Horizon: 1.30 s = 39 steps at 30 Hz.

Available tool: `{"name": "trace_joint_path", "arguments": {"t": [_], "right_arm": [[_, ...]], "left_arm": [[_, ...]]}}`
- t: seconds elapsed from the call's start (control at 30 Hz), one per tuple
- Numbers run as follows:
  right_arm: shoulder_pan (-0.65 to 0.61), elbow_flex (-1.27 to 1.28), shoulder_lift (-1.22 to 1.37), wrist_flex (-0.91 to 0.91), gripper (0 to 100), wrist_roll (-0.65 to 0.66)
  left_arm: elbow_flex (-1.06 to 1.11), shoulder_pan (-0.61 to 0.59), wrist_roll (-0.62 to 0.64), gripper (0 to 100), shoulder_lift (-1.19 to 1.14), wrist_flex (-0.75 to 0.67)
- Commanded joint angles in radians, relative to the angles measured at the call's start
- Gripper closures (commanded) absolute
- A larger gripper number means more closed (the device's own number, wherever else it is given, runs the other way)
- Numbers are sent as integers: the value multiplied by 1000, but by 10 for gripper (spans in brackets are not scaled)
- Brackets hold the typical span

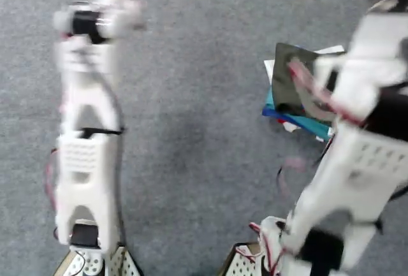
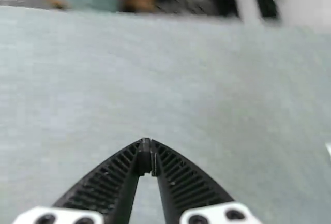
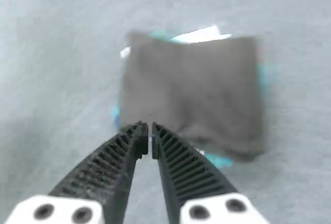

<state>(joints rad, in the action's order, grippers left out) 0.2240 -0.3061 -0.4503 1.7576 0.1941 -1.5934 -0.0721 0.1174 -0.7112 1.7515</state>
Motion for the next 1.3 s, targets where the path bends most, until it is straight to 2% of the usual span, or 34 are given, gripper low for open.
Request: {"name": "trace_joint_path", "arguments": {"t": [0.0, 0.13, 0.37, 0.47, 0.63, 0.73, 0.83, 0.93, 1.03, 1.17, 1.27], "right_arm": [[-66, 349, -220, -66, 984, 6], [-66, 760, -427, -261, 984, 9], [-92, 1438, -733, -612, 983, 15], [-92, 1623, -842, -667, 983, 15], [-87, 1856, -1021, -664, 983, 15], [-86, 1997, -1152, -666, 983, 9], [-75, 1998, -1290, -644, 983, 8], [-60, 1992, -1409, -563, 983, 14], [-61, 1991, -1448, -446, 982, 14], [-60, 1991, -1420, -466, 983, 14], [-60, 1991, -1419, -466, 983, 14]], "left_arm": [[97, -107, -38, 972, 167, 14], [358, -154, -41, 972, 368, 14], [1214, -127, -48, 972, 850, -29], [1624, -128, -48, 972, 1065, -153], [2385, -110, -60, 972, 1452, -443], [2756, -171, -215, 971, 1695, -623], [3046, -248, -370, 971, 1926, -793], [3185, -289, -440, 971, 2134, -827], [3206, -312, -448, 971, 2303, -727], [3300, -392, -443, 971, 2492, -686], [3290, -453, -448, 971, 2536, -562]]}}
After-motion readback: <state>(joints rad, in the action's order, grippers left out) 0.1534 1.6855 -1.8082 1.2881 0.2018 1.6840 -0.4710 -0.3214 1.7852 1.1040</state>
